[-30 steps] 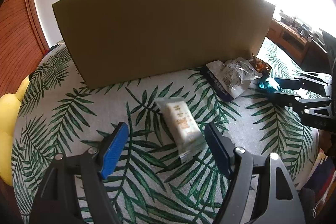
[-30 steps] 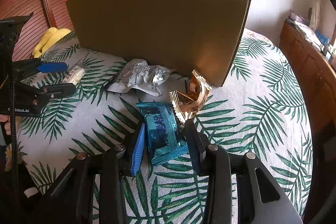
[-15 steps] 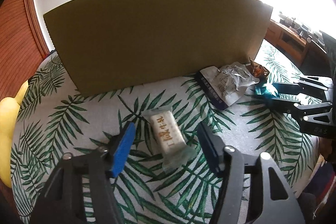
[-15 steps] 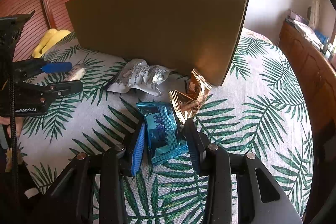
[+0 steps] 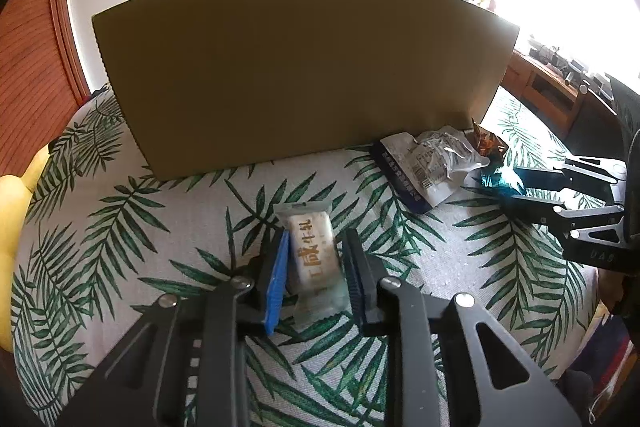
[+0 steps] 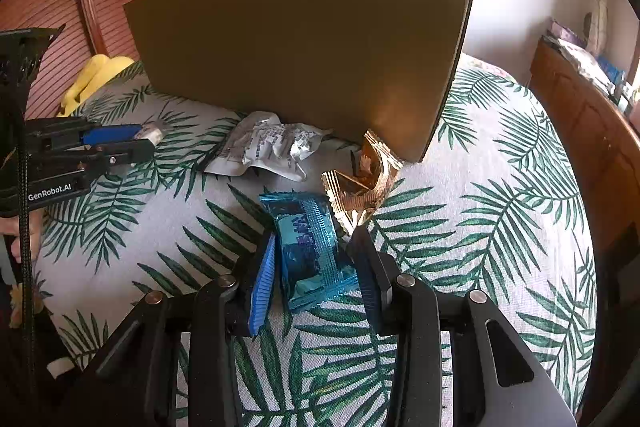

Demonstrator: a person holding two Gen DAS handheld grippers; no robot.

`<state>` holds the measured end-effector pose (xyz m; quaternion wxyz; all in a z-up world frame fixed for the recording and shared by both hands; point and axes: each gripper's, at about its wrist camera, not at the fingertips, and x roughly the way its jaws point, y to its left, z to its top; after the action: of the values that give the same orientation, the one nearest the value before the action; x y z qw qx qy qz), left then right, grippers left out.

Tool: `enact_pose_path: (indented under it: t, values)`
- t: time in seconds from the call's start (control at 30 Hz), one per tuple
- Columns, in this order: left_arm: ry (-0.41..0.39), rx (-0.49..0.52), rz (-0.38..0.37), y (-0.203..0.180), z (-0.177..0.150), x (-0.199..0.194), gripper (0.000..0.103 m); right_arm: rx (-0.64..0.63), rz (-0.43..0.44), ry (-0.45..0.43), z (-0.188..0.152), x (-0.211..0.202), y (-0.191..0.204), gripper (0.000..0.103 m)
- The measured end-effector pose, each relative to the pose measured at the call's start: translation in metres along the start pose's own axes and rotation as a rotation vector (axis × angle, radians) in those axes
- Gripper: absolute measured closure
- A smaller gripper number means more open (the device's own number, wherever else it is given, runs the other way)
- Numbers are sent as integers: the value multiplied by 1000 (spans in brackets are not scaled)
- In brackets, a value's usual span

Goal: Organize snacks
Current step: 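Grasp the small white bar packet with left tool while right tool grasps teal packet, then carry the white bar packet and teal packet over the box with both tools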

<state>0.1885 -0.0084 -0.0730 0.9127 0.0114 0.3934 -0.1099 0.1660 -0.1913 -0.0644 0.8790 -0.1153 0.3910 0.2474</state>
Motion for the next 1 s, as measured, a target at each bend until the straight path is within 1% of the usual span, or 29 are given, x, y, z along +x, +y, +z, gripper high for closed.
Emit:
enact_pose_path:
  t: [0.03,0.07,0.3,0.6,0.73,1.0]
  values:
    - [0,1,0,0,0,0,78,-3,4,-1,0,0,0,69]
    - [-2,5,0,0,0,-1,78,-10,11,-2,0,-1,1,73]
    - [-5,11,2,-1,0,-1,81,17,25,-18,-4,-8,-2,79]
    - [-6,10,0,-5,0,-3,83,71,37,-79,-15,-36,-9,79]
    - [-4,11,1,-5,0,-3,83,99,20,-117,-19,-50,-8,79]
    - [-20,9,-4,-5,2,-8,83,110,15,-159,-27,-70,-4,79]
